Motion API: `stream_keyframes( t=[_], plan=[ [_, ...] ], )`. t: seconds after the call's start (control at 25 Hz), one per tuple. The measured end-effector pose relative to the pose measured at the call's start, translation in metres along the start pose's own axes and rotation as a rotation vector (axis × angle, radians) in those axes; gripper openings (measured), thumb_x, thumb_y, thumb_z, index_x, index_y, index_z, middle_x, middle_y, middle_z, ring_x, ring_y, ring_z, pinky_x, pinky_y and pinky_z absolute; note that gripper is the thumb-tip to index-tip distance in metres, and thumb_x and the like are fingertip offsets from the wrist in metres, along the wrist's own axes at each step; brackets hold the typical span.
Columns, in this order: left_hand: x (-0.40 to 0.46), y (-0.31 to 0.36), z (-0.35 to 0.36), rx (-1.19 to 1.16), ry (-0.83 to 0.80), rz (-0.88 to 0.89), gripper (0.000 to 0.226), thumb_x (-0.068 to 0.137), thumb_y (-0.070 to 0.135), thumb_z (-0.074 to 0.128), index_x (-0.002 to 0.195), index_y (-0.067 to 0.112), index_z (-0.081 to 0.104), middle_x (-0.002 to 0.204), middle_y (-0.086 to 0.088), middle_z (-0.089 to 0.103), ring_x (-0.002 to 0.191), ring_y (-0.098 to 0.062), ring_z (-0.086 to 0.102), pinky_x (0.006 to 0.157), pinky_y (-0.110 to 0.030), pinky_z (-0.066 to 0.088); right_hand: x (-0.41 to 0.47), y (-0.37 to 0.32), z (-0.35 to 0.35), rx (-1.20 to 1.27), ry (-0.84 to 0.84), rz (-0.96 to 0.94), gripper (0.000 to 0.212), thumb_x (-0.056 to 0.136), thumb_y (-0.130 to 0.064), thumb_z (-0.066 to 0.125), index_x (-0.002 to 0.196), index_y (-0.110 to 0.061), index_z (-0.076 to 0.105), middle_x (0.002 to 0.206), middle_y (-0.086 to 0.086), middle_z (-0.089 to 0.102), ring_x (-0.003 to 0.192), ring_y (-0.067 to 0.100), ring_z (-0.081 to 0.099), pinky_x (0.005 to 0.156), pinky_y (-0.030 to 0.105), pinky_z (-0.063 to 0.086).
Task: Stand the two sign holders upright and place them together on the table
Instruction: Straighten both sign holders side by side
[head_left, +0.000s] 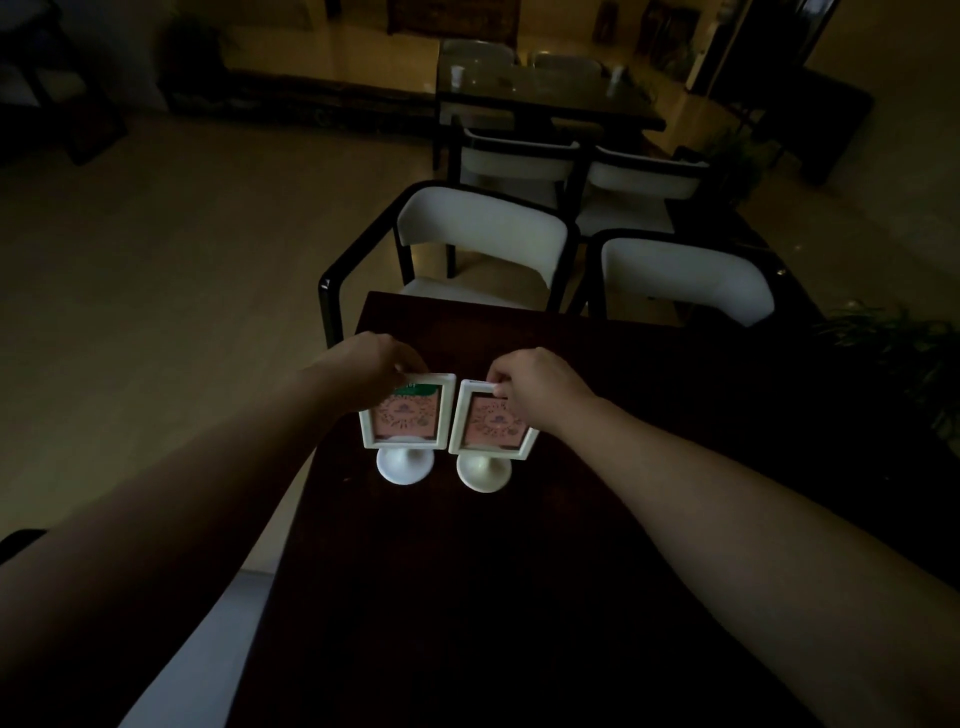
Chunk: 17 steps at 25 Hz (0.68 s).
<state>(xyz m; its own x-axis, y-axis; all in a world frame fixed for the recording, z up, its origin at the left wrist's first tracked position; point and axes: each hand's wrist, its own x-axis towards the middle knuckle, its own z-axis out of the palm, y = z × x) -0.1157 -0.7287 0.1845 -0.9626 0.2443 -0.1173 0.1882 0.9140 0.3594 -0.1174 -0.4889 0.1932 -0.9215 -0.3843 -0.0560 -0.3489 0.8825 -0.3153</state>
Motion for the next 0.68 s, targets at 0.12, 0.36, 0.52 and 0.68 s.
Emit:
stream_keyframes(
  t=[0.12,0.36,0.52,0.68],
  plan=[
    [0.0,0.001,-0.001,0.012,-0.006,-0.003,0.029,0.094,0.014,0.058,0.118,0.027,0.068,0.113,0.001,0.068,0.092,-0.011,0.057,0.074,-0.029,0.048,-0.001,-0.004,0.001,-0.011,0.003,0.009,0.015,0.092,-0.02,0.063,0.105,-0.022,0.07,0.104,0.004,0.067,0.094,0.023,0.061,0.075,0.038,0.053],
    [-0.003,0.0,-0.002,-0.007,-0.011,-0.029,0.029,0.094,0.014,0.057,0.116,0.028,0.068,0.112,0.001,0.067,0.092,-0.013,0.059,0.073,-0.03,0.051,-0.002,-0.009,0.002,-0.035,0.012,0.039,0.015,0.091,-0.018,0.066,0.104,-0.025,0.069,0.104,0.004,0.066,0.094,0.023,0.061,0.076,0.041,0.055],
    [-0.006,0.002,-0.003,-0.017,-0.012,-0.02,0.028,0.094,0.014,0.057,0.116,0.028,0.068,0.112,0.0,0.067,0.094,-0.014,0.06,0.073,-0.03,0.053,-0.003,-0.01,0.002,-0.037,0.005,0.045,0.018,0.091,-0.018,0.066,0.107,-0.024,0.069,0.107,0.005,0.066,0.097,0.024,0.061,0.078,0.041,0.054],
    [-0.012,0.005,-0.003,-0.008,-0.011,-0.018,0.031,0.094,0.013,0.056,0.12,0.027,0.065,0.117,-0.003,0.066,0.103,-0.02,0.062,0.081,-0.037,0.056,-0.004,-0.012,0.0,-0.019,0.004,0.053,0.02,0.094,-0.021,0.06,0.111,-0.025,0.069,0.109,0.005,0.067,0.098,0.023,0.061,0.079,0.039,0.054]
  ],
)
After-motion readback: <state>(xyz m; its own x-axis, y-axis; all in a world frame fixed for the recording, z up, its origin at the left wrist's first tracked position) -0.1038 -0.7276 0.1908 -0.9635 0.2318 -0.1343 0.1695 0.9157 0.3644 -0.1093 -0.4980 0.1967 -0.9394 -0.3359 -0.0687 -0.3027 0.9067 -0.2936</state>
